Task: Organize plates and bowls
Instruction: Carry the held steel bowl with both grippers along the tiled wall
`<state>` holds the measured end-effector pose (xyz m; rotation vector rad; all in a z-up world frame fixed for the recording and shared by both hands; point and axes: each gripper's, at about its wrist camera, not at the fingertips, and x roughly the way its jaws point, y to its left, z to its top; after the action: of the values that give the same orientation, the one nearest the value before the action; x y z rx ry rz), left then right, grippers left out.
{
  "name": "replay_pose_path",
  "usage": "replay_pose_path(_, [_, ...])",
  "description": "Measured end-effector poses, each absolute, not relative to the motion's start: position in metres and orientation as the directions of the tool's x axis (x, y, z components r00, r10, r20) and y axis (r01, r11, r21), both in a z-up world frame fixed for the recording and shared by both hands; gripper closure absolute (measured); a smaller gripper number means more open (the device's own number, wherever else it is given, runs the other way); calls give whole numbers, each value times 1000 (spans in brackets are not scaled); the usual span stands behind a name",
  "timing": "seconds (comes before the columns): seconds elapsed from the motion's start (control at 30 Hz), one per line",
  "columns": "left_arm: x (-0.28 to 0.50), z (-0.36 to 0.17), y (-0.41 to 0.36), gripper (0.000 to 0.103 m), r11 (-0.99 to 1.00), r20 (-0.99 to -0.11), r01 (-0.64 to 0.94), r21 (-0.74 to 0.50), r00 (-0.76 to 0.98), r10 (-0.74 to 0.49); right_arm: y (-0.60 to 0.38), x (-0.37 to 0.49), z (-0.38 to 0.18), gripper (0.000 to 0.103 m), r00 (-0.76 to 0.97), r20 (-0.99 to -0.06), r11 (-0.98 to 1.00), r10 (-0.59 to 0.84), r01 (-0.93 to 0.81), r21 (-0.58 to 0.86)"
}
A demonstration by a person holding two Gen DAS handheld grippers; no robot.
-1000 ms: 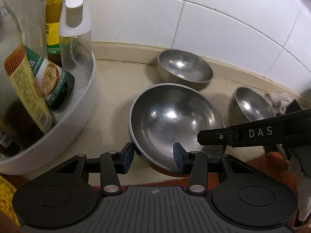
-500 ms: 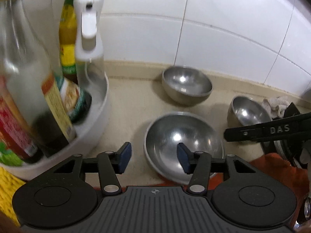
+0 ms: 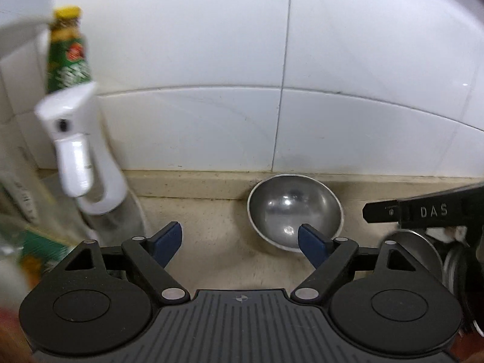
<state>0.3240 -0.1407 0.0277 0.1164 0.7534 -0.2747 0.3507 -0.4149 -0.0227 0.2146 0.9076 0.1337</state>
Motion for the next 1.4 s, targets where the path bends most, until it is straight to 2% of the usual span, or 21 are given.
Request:
replay_pose_path(0.27, [368,-13,-172,17,947,-743,315,55,647,-172,-421,401,-61,82,559,-803,970,208,-10,245])
replay_pose_path(0.4, [383,-26,-172,20,949,-765,314,34,619,-178,-421,413,-79,82,527,-823,968,213,1,251])
replay_pose_path(0.5, [389,-31,-170,29,951,-774,309,17,606,-183,-420,417,-87,82,512,-828,964,229,-2,266])
replay_pose_path(0.67, [394,-39,-173,53,945,-795,327,13,577,-189,-417,420,-92,82,503,-830,963,240,-18,267])
replay_pose_path(0.87, [397,-47,-179,69,936,-806,353,9,557,-202,-415,422,-96,84,496,-830,960,254,-23,280])
replay_pose_path(1.4, [390,-40,-184,72,926,-789,376,31,578,-208,-415,424,-99,88,506,-821,953,264,-7,302])
